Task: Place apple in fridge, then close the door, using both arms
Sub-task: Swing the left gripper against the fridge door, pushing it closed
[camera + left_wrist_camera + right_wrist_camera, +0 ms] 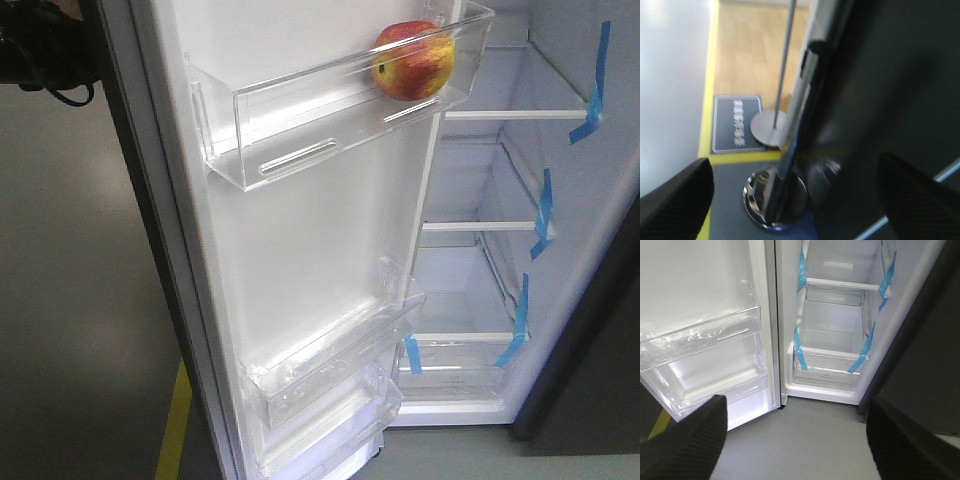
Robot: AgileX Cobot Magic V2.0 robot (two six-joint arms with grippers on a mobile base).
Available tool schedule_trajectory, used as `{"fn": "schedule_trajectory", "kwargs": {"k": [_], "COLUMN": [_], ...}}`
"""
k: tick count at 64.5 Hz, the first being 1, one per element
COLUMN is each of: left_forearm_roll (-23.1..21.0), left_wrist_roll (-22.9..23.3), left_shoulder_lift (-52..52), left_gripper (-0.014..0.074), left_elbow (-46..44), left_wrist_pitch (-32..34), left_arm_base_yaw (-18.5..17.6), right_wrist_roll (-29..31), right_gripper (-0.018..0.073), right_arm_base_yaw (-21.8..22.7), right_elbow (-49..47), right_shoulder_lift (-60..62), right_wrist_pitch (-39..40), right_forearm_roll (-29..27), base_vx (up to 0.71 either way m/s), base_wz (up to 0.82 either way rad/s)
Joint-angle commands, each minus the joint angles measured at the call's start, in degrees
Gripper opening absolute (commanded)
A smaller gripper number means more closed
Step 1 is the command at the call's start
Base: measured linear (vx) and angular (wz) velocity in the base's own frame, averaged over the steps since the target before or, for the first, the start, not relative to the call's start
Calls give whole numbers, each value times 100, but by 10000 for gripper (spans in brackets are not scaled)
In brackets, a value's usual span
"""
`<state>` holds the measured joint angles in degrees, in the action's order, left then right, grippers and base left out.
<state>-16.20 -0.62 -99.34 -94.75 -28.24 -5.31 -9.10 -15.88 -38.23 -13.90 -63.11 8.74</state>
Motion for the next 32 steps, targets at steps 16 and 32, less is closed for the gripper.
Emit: {"fn": "schedule_trajectory", "kwargs": {"k": [16, 32], "left_forearm_roll": [-1661, -3017], "left_wrist_roll": [-2351, -3261], "left_shoulder_lift": [295, 309], "left_gripper": [608, 607], "left_elbow": [-619, -656], "left_wrist_pitch": [-585, -784], "left_arm_base_yaw": [-751, -1619], "right_wrist_roll": [26, 26], "right_gripper": [547, 547], "right_arm_base_yaw": [30, 30], "right_elbow": [-150, -150], "right_shoulder_lift": [-81, -81], "right_wrist_pitch": [339, 339], "right_forearm_roll": [91, 91], "base_vx": [0, 0], "base_wz": [0, 0]}}
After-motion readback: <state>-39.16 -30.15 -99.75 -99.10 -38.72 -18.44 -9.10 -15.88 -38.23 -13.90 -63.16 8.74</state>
